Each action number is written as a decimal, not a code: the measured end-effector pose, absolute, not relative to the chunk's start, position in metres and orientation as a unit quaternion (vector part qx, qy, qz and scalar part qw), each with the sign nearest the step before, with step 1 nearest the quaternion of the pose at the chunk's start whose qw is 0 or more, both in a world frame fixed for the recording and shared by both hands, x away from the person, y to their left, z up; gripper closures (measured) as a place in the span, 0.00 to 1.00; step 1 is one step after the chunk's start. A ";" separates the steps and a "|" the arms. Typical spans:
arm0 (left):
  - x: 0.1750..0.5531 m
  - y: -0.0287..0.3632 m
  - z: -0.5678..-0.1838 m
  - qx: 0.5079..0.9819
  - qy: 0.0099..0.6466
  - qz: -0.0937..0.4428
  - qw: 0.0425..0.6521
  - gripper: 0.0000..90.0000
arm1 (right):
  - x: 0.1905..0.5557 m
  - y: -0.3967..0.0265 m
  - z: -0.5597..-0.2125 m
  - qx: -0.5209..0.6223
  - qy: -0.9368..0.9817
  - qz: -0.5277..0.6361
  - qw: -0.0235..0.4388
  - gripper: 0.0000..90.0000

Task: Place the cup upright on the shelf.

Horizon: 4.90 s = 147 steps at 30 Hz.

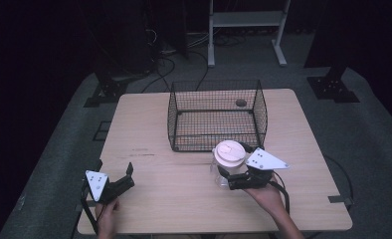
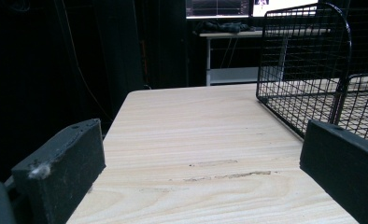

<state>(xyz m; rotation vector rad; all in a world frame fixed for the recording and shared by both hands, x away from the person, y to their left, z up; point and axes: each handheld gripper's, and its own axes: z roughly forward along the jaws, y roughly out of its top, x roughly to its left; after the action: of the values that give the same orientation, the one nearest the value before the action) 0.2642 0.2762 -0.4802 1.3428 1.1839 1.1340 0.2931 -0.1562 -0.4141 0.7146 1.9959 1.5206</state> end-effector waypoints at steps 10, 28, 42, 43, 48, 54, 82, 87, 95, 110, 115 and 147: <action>0.264 0.276 -0.480 0.552 0.487 0.467 0.490 0.00 | 0.295 -0.155 -0.414 0.265 0.738 0.561 0.266 0.01; 0.264 0.276 -0.480 0.552 0.487 0.467 0.490 0.00 | 0.291 -0.154 -0.405 0.264 0.741 0.550 0.280 0.05; 0.264 0.276 -0.480 0.553 0.487 0.466 0.490 0.00 | 0.297 -0.158 -0.362 0.249 0.726 0.568 0.296 0.05; 0.264 0.276 -0.480 0.553 0.487 0.466 0.490 0.00 | 0.297 -0.158 -0.362 0.249 0.726 0.568 0.296 0.05; 0.264 0.276 -0.480 0.552 0.488 0.466 0.490 0.00 | 0.303 -0.157 -0.344 0.247 0.721 0.574 0.300 0.05; 0.264 0.276 -0.480 0.552 0.487 0.466 0.490 0.00 | 0.309 -0.157 -0.327 0.247 0.714 0.580 0.304 0.05; 0.264 0.277 -0.480 0.552 0.488 0.465 0.491 0.00 | 0.350 -0.147 -0.281 0.254 0.714 0.572 0.313 0.05; 0.264 0.277 -0.480 0.552 0.488 0.464 0.491 0.00 | 0.359 -0.143 -0.275 0.257 0.710 0.573 0.319 0.05; 0.264 0.277 -0.480 0.551 0.488 0.465 0.492 0.00 | 0.379 -0.136 -0.271 0.264 0.716 0.557 0.327 0.05; 0.264 0.277 -0.480 0.551 0.488 0.465 0.492 0.00 | 0.416 -0.128 -0.286 0.296 0.711 0.545 0.331 0.05; 0.264 0.277 -0.480 0.551 0.487 0.465 0.492 0.00 | 0.422 -0.124 -0.288 0.295 0.712 0.541 0.336 0.05; 0.264 0.278 -0.480 0.549 0.488 0.464 0.496 0.00 | 0.477 -0.096 -0.333 0.294 0.726 0.538 0.312 0.05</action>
<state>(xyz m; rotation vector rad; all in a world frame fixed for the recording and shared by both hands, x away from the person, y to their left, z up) 0.2641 0.2777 -0.4801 1.3299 1.1815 1.1232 0.4774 -0.0955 -0.3331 0.7757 1.9145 1.4188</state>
